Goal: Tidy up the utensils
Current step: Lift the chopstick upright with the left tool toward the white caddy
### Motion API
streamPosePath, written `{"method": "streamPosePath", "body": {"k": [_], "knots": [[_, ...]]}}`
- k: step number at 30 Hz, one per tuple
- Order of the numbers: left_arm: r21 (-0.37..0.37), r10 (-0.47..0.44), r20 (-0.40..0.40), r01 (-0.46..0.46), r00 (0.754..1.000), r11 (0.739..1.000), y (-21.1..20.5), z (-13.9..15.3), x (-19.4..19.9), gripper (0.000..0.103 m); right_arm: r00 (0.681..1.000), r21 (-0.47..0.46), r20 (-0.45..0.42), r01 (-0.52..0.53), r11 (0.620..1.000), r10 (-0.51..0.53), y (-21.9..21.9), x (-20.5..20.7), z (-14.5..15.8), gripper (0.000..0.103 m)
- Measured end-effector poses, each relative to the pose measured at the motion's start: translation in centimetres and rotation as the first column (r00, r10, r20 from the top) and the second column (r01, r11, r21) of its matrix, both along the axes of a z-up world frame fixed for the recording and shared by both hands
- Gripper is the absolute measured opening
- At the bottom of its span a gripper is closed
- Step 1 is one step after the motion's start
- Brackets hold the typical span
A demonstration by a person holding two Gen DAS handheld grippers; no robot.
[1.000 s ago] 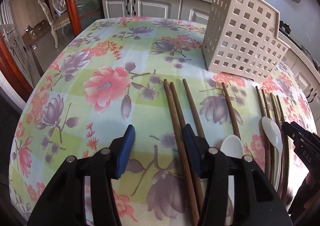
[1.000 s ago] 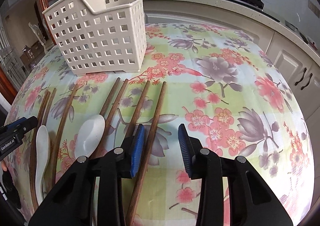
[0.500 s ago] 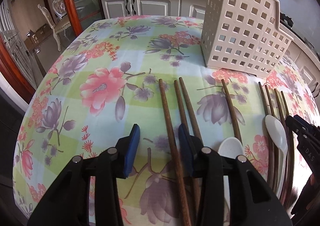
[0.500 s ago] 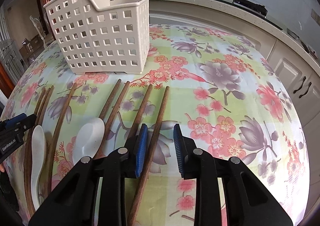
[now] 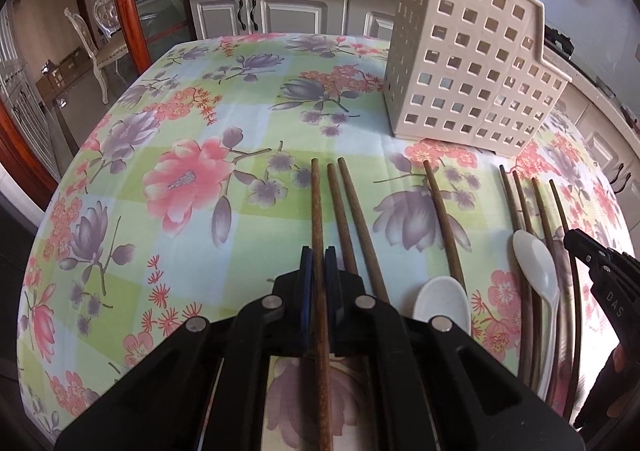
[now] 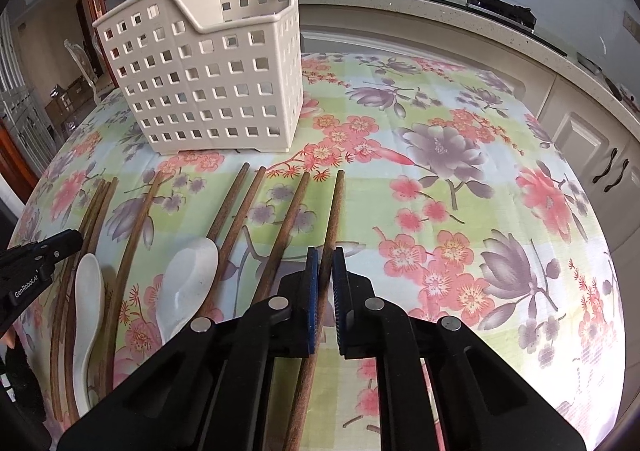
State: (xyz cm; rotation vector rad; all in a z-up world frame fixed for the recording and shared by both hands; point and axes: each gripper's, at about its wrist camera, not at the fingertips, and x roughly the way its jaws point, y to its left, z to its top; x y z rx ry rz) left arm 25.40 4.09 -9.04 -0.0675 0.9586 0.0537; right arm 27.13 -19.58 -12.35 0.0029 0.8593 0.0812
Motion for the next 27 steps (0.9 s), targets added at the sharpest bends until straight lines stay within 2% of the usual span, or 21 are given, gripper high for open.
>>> {"method": "streamPosePath", "body": {"k": [4,10,17,27], "knots": [[-0.017,-0.006,0.038,0.006,0.999,1.000,0.1,1.3,-0.7,0.006,0.998,0.039,0.057,0.000,0.999,-0.003,-0.5,-1.1,1.6,0.010],[-0.033,-0.014,0.139,0.019,0.990,0.999,0.0,4.1,-2.7,0.006,0.986,0.061,0.166,-0.010,0.998,0.000,-1.1,-3.2,4.6,0.010],[-0.023,-0.032,0.263,0.040,0.964,0.999,-0.2,7.4,-5.8,0.006,0.960,0.076,0.278,-0.048,0.996,0.025,-1.3,-6.1,7.7,0.010],[-0.027,-0.047,0.376,0.061,0.926,0.998,-0.3,10.5,-9.7,0.006,0.913,0.063,0.404,-0.086,0.994,0.054,-1.4,-10.4,11.0,0.009]]}}
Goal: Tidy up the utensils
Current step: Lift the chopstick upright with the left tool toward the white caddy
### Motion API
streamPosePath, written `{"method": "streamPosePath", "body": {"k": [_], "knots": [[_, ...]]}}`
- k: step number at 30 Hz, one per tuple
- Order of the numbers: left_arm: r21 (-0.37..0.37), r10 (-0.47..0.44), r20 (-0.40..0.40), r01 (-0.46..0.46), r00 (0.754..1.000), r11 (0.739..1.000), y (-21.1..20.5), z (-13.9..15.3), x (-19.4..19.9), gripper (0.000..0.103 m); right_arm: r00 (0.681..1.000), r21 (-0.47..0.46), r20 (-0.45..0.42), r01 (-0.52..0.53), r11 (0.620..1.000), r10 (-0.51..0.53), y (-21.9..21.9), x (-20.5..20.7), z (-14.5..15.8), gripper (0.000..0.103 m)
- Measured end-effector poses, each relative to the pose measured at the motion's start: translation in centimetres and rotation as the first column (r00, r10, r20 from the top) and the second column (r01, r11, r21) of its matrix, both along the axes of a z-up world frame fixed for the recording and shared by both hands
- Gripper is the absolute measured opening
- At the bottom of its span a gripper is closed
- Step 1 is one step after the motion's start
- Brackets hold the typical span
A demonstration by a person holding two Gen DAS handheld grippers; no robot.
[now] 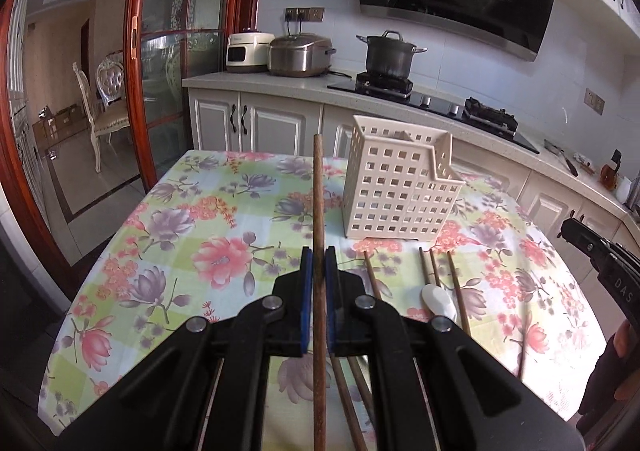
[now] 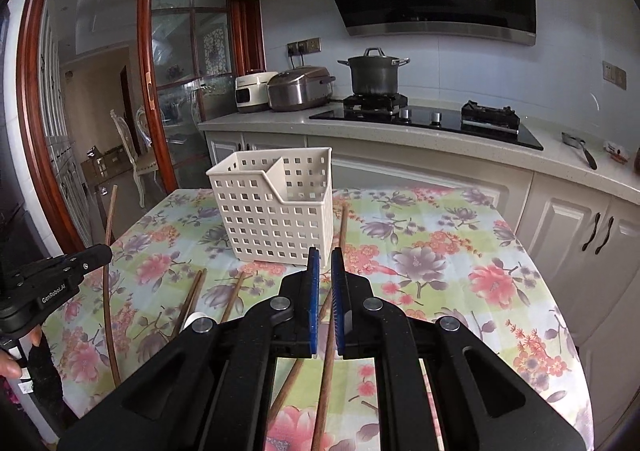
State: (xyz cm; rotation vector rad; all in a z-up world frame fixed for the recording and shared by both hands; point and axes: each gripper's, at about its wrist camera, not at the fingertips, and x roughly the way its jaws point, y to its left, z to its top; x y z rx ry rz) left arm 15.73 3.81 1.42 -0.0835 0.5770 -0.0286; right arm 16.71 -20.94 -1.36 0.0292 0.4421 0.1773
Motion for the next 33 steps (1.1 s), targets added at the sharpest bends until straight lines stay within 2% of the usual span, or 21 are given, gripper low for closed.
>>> {"method": "streamPosePath", "body": {"k": [4,8,11,14,20,25,33], "knots": [[-0.004,-0.006,0.029,0.007,1.000,1.000,-0.1,0.8,-1.0,0.006,0.999,-0.005,0.045,-0.009,1.000,0.009,0.1,-1.4,1.0,0.008],[0.001,-0.006,0.033,0.006,0.999,1.000,0.0,0.9,-1.4,0.006,0.999,-0.003,0.036,-0.017,1.000,0.017,0.1,-1.5,1.0,0.008],[0.002,-0.002,0.024,0.002,1.000,1.000,0.1,0.6,-1.2,0.006,0.999,0.014,-0.038,-0.020,1.000,0.020,-0.3,-0.2,-0.1,0.009],[0.006,-0.010,0.030,0.010,1.000,1.000,0.0,0.6,-1.3,0.006,0.992,0.021,-0.124,-0.003,1.000,0.006,-0.7,1.8,-2.1,0.015],[0.025,-0.014,0.053,0.012,0.998,1.000,-0.4,0.6,-1.7,0.006,0.960,0.020,-0.280,0.038,0.999,-0.031,-1.3,5.1,-7.1,0.016],[0.022,-0.025,0.061,0.023,0.998,0.999,-0.7,0.8,-1.6,0.006,0.939,0.007,-0.341,0.040,0.999,-0.035,-0.8,7.1,-9.3,0.016],[0.023,-0.035,0.074,0.034,0.997,0.999,-0.9,1.1,-1.3,0.006,0.918,-0.023,-0.394,0.034,0.999,-0.040,1.0,9.7,-10.6,0.016]]}}
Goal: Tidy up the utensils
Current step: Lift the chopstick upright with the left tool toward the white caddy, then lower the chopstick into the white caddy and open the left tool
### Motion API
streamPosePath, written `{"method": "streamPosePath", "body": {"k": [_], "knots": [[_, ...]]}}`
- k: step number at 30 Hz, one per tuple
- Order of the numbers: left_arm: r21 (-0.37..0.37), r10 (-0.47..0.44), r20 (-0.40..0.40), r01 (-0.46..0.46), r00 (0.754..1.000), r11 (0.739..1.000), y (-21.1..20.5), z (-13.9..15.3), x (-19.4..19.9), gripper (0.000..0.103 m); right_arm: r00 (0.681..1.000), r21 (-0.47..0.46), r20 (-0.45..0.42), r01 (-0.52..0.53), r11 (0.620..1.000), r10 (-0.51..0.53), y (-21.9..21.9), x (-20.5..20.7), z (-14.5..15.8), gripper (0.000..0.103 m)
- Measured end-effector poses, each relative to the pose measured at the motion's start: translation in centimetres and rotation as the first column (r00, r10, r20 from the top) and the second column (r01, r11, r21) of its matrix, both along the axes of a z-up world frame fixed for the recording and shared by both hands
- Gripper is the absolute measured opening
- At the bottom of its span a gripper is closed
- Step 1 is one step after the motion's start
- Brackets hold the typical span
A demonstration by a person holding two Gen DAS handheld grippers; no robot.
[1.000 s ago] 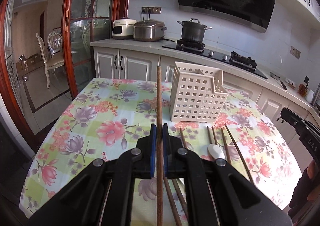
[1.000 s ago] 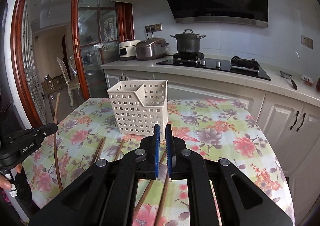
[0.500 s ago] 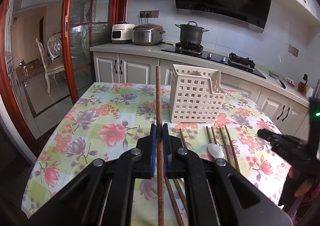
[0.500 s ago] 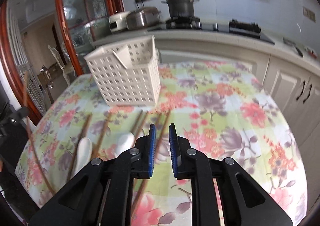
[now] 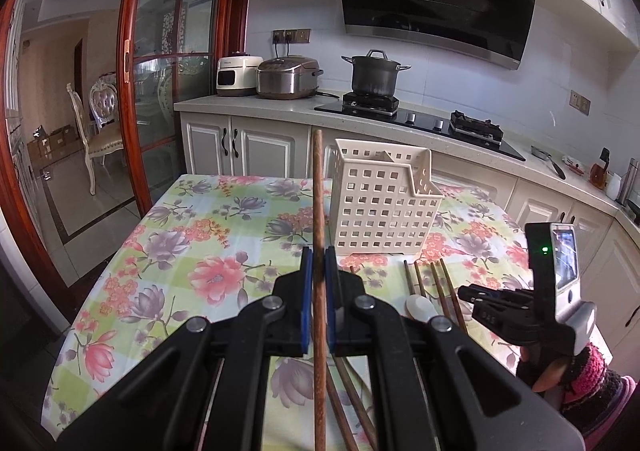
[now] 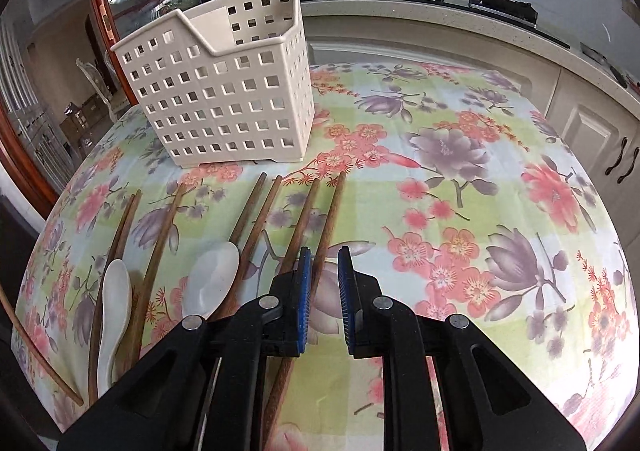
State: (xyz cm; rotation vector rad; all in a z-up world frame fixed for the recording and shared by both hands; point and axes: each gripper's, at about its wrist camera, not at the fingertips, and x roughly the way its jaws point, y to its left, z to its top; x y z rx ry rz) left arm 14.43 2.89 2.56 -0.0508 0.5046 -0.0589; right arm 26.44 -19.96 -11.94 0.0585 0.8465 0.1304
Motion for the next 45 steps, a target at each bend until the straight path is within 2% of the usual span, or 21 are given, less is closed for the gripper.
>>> {"method": "streamPosePath", "body": {"k": [5,9,11,12,15,19,23,26,33,40,45], "knots": [[-0.001,-0.007,-0.003,0.007,1.000,1.000,0.1,-0.1,0.1,0.006,0.999,-0.044,-0.043,0.008,0.999,-0.010,1.0,1.7,-0.9,0.016],[-0.002,-0.008,-0.006,0.008,1.000,1.000,0.2,-0.2,0.2,0.006,0.999,-0.100,-0.043,0.014,0.995,-0.018,1.7,2.9,-0.9,0.016],[-0.006,-0.006,-0.007,0.006,1.000,1.000,0.2,-0.2,0.3,0.006,0.999,-0.111,-0.047,0.011,0.994,-0.016,1.7,2.9,-0.8,0.008],[-0.007,-0.005,-0.009,0.005,1.000,1.000,0.3,-0.2,0.3,0.006,0.999,-0.103,-0.042,0.004,0.995,-0.009,1.6,2.6,-0.7,0.008],[-0.007,-0.003,-0.008,0.002,1.000,1.000,0.3,-0.3,0.3,0.006,1.000,-0.099,0.026,0.014,0.995,-0.012,1.1,1.1,0.2,0.007],[-0.008,-0.008,0.000,0.008,1.000,1.000,0.1,-0.2,0.0,0.006,0.990,-0.021,0.139,-0.007,1.000,0.009,0.5,-1.9,3.1,0.007],[-0.010,-0.011,0.016,0.012,1.000,1.000,0.1,0.3,-0.6,0.006,0.957,-0.002,0.288,-0.039,0.999,0.038,0.0,-5.5,6.6,0.007],[-0.012,-0.014,0.032,0.015,0.999,1.000,0.0,0.7,-1.0,0.006,0.931,-0.014,0.360,-0.060,0.998,0.061,-0.1,-7.7,8.4,0.007],[0.002,-0.027,0.047,0.027,0.999,1.000,-0.5,1.2,-1.8,0.006,0.886,-0.028,0.452,-0.098,0.995,0.100,-0.1,-10.8,10.8,0.007],[0.012,-0.030,0.071,0.029,0.997,1.000,-0.9,2.0,-2.2,0.006,0.846,-0.026,0.525,-0.093,0.995,0.093,-0.4,-12.6,12.5,0.006],[0.027,-0.037,0.091,0.035,0.995,0.999,-1.3,2.9,-2.2,0.006,0.833,-0.042,0.543,-0.099,0.994,0.106,0.0,-12.5,13.2,0.006]]}}
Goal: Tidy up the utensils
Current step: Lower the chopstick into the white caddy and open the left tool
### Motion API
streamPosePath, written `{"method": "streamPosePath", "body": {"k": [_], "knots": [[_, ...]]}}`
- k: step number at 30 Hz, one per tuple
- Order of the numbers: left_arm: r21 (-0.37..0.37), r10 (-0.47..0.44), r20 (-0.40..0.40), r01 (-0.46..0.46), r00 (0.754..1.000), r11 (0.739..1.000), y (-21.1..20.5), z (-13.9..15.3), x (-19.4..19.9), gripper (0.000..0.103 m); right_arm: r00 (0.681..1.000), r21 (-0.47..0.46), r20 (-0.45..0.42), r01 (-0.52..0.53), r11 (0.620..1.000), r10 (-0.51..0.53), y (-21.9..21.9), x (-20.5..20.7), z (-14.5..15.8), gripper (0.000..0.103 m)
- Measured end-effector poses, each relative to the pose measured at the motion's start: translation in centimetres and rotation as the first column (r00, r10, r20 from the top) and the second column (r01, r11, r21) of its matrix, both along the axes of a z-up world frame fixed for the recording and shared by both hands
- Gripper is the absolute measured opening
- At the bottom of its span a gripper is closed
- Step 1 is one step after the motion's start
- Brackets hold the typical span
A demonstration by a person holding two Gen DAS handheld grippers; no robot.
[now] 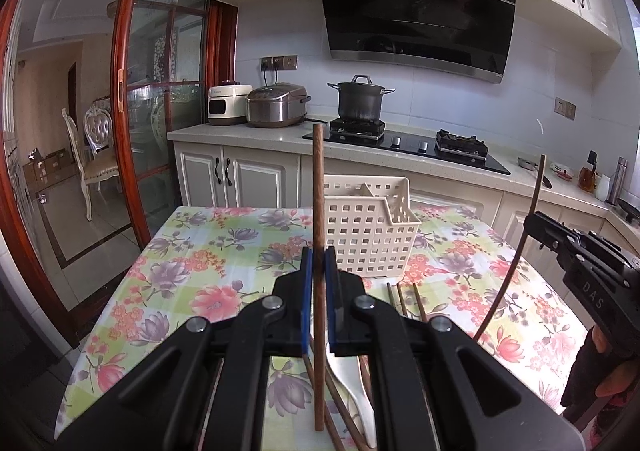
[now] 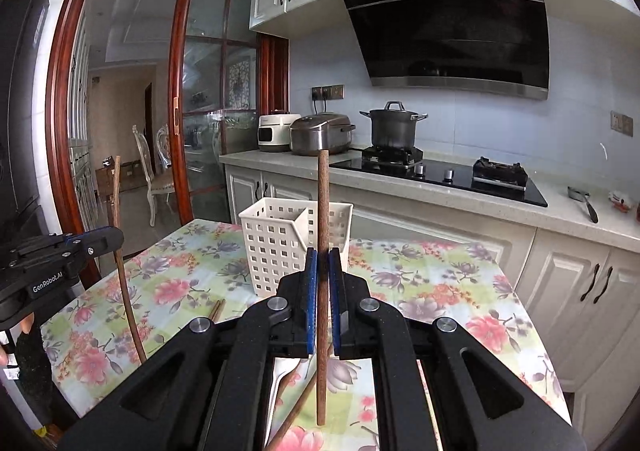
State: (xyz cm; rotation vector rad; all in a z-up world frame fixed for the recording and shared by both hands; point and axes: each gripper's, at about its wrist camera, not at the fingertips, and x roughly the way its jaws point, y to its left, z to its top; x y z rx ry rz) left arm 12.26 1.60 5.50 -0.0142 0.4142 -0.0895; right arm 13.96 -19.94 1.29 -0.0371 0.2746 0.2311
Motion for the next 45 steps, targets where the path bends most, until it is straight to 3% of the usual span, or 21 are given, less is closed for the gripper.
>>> {"method": "streamPosePath", "body": {"k": [16,30,39,45], "knots": [[-0.002,-0.014,0.045,0.014,0.999,1.000,-1.5,3.1,3.9,0.006,0.999,-0.002,0.031,-0.022,1.000,0.022,1.1,3.5,2.7,0.006],[-0.025,0.000,0.115,0.003,0.993,1.000,-3.7,9.2,10.8,0.006,0.998,0.073,0.062,0.003,0.997,-0.008,1.0,9.9,7.1,0.006],[-0.040,0.025,0.172,-0.018,0.985,0.999,-4.5,13.5,15.1,0.006,0.994,0.056,0.107,0.016,0.998,-0.022,1.8,13.8,9.8,0.006],[-0.046,0.035,0.186,-0.026,0.982,0.999,-4.7,14.7,18.0,0.006,0.992,0.075,0.121,0.011,0.997,-0.020,2.2,15.7,10.6,0.006]]}}
